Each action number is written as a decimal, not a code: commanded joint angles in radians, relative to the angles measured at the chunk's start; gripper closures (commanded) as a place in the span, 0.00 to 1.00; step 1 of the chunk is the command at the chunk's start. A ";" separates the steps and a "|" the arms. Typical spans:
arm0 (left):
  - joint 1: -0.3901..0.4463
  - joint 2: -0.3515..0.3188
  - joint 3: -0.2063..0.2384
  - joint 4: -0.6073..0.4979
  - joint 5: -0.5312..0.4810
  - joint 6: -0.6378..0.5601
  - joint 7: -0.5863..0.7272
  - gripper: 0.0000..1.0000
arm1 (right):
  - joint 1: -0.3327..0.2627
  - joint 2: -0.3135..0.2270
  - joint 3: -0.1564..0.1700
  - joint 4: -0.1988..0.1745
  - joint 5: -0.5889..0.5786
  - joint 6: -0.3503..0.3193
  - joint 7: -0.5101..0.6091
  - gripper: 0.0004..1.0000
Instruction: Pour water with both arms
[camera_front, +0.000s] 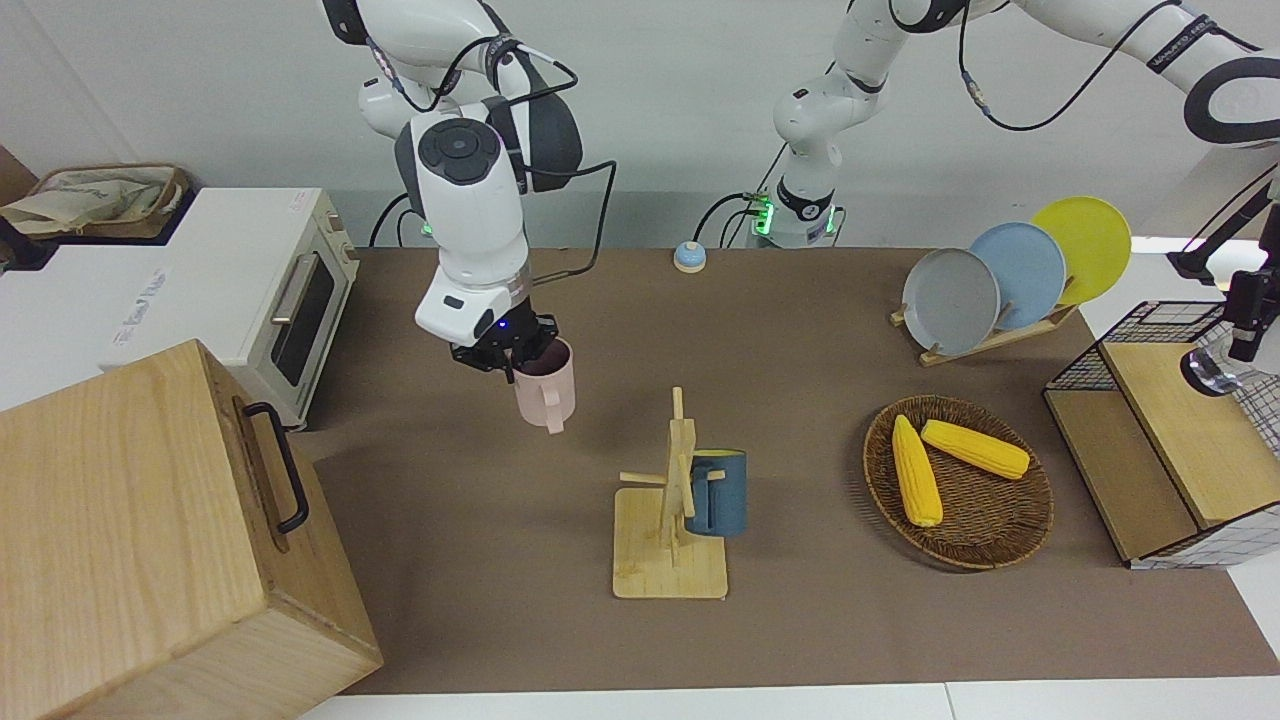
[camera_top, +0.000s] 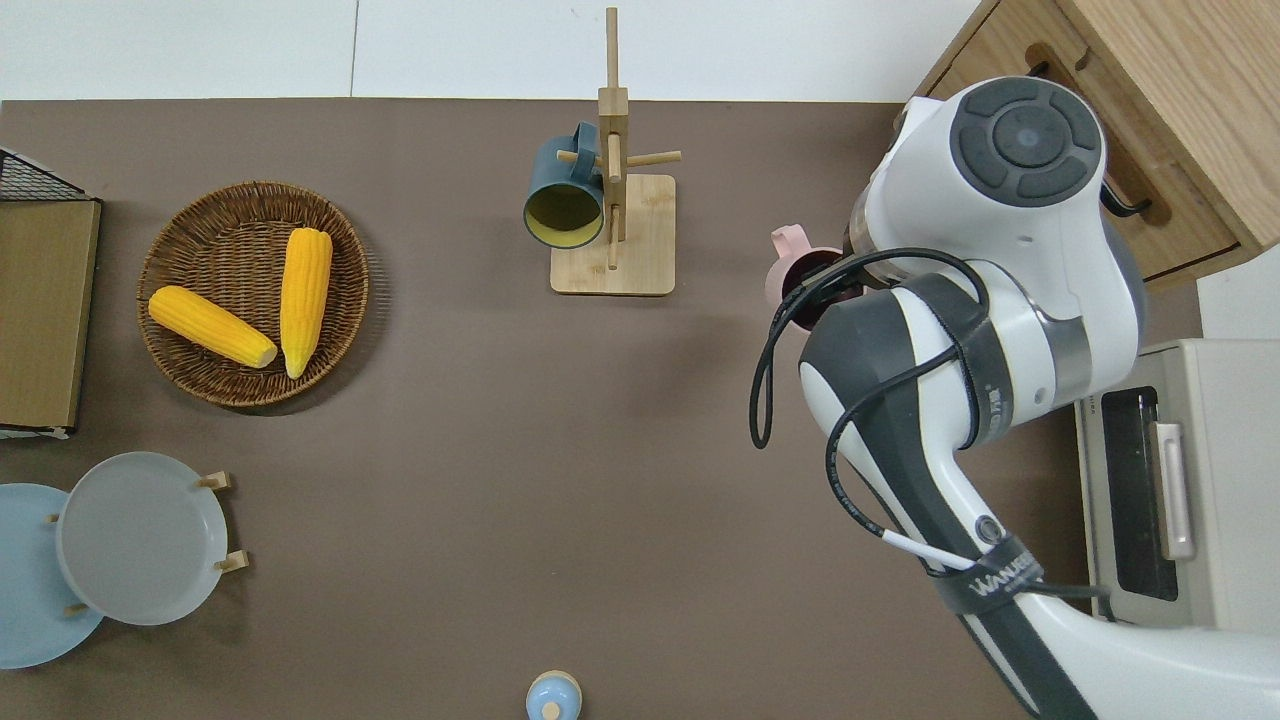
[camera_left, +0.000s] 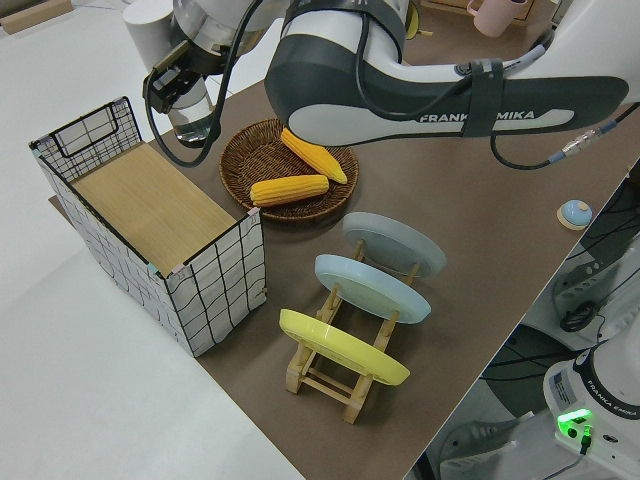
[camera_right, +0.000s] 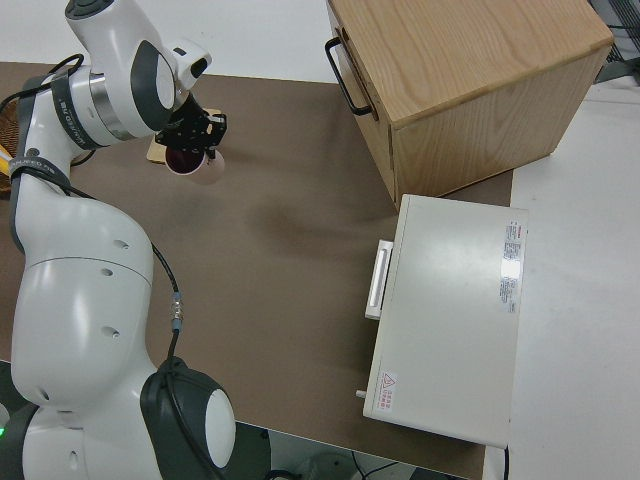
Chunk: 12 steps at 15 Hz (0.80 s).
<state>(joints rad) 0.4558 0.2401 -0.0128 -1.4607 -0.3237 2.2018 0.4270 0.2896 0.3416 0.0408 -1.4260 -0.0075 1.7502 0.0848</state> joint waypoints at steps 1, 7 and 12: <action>-0.058 -0.146 0.008 -0.133 0.066 -0.010 -0.111 1.00 | 0.081 -0.024 0.002 -0.054 0.067 -0.003 0.212 1.00; -0.169 -0.335 0.007 -0.352 0.195 -0.013 -0.299 1.00 | 0.195 -0.009 0.002 -0.053 0.156 0.014 0.398 1.00; -0.204 -0.501 -0.065 -0.568 0.262 -0.014 -0.428 1.00 | 0.315 0.086 0.002 -0.017 0.221 0.097 0.628 1.00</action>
<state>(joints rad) 0.2635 -0.1263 -0.0398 -1.8797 -0.1059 2.1725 0.0745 0.5547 0.3723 0.0493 -1.4659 0.1595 1.7808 0.6138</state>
